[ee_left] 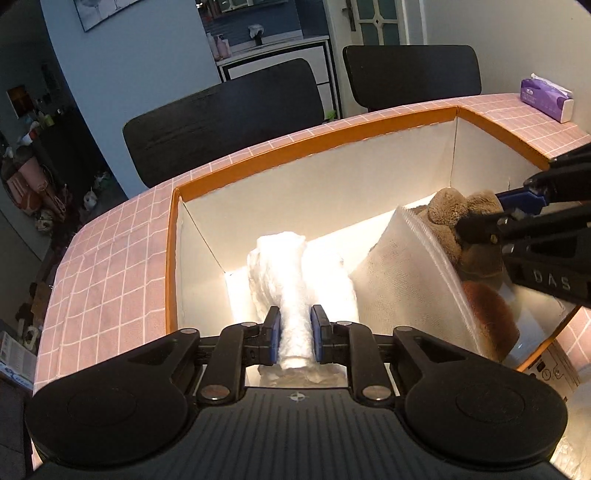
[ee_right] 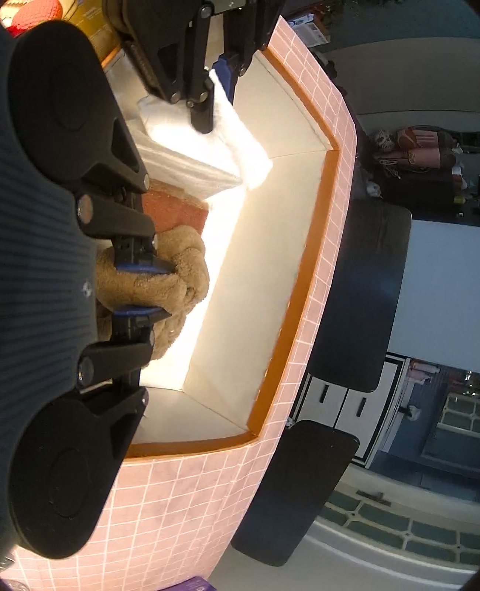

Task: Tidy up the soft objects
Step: 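Open both tools to drop the cloth and towel into the box, then move both tools back toward the remaining items beside the wooden radio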

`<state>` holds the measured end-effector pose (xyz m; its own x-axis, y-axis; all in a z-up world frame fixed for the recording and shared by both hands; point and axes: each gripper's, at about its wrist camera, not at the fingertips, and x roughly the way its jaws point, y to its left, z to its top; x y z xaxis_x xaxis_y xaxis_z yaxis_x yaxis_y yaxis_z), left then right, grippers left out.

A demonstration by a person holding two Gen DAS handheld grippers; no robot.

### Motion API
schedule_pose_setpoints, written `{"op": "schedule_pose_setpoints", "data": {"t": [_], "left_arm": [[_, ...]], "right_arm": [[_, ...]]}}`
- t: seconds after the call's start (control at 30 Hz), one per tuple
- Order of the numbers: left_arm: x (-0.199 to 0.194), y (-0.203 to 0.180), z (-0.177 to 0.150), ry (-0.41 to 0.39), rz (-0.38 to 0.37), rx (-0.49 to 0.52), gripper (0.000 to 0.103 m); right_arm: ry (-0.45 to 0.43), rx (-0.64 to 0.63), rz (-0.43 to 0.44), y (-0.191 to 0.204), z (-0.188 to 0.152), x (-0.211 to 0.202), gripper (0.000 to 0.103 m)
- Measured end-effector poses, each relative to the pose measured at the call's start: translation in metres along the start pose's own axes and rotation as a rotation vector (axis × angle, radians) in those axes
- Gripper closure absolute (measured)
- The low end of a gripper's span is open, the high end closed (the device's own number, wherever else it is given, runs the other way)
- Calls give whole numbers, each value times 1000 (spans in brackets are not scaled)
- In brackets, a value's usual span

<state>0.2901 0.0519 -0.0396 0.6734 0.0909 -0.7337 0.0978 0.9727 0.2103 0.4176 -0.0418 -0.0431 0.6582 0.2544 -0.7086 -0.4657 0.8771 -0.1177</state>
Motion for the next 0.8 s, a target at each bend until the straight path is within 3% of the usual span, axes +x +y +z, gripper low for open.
{"op": "schedule_pose_setpoints", "data": {"t": [0.1, 0.27, 0.53, 0.8], "left_arm": [[-3, 1, 0, -6, -2, -6, 78], [-18, 1, 1, -64, -3, -14, 55], [-59, 13, -4, -215, 3, -96, 48], [-125, 21, -32, -419, -37, -170, 43]], "right_arm": [[10, 25, 12, -3, -2, -1, 77], [-19, 44, -16, -6, -4, -14, 64], [-146, 40, -118, -1, -10, -59, 40], [-278, 64, -167, 3, -37, -127, 28]]}}
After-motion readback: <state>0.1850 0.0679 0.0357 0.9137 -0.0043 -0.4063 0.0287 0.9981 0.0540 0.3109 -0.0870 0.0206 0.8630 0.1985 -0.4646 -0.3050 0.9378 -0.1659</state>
